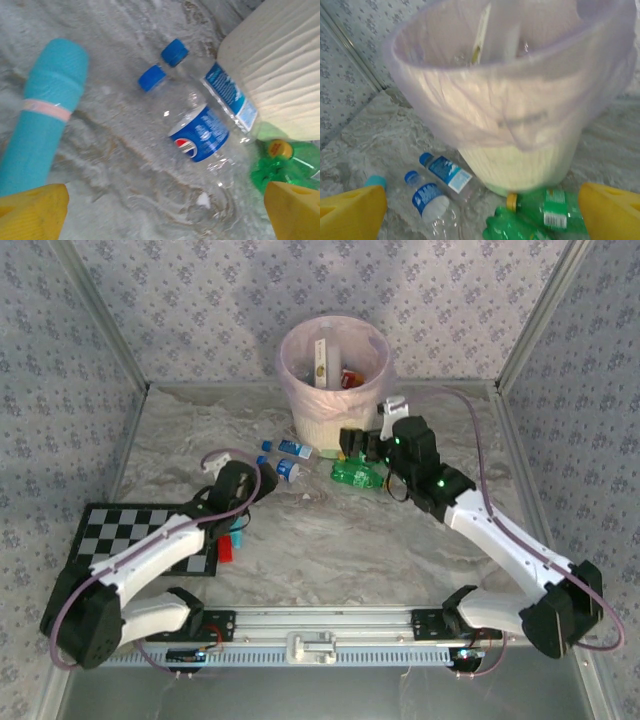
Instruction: Put the plastic bottles in the bin
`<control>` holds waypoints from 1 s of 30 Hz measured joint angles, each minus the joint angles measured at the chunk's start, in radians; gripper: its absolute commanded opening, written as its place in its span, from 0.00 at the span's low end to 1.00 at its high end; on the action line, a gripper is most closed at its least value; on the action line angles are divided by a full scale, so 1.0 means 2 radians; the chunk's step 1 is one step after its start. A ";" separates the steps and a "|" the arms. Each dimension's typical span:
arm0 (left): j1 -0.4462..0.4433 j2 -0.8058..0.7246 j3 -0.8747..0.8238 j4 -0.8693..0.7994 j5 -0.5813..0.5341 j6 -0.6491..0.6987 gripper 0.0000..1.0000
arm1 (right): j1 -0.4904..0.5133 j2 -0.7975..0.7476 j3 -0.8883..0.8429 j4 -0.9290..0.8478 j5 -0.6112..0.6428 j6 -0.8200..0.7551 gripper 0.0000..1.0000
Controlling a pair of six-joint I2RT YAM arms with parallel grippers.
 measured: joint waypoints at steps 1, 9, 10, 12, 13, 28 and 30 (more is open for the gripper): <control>0.002 0.016 0.014 0.001 0.003 0.001 1.00 | 0.002 -0.013 -0.019 0.001 0.005 0.006 1.00; 0.007 0.113 0.078 0.000 0.007 -0.016 1.00 | 0.003 -0.069 -0.109 -0.017 0.034 0.052 1.00; 0.007 0.123 0.084 -0.002 0.007 -0.023 1.00 | 0.003 -0.073 -0.117 -0.019 0.037 0.057 1.00; 0.007 0.141 0.097 -0.005 0.008 -0.036 1.00 | 0.003 -0.079 -0.129 -0.022 0.040 0.067 1.00; 0.007 0.150 0.103 -0.005 0.010 -0.042 1.00 | 0.003 -0.081 -0.135 -0.023 0.040 0.073 1.00; 0.023 0.272 0.149 -0.003 0.036 -0.104 1.00 | 0.005 -0.082 -0.151 -0.025 0.046 0.104 1.00; 0.025 0.279 0.156 0.005 0.044 -0.109 1.00 | 0.006 -0.084 -0.151 -0.027 0.048 0.104 1.00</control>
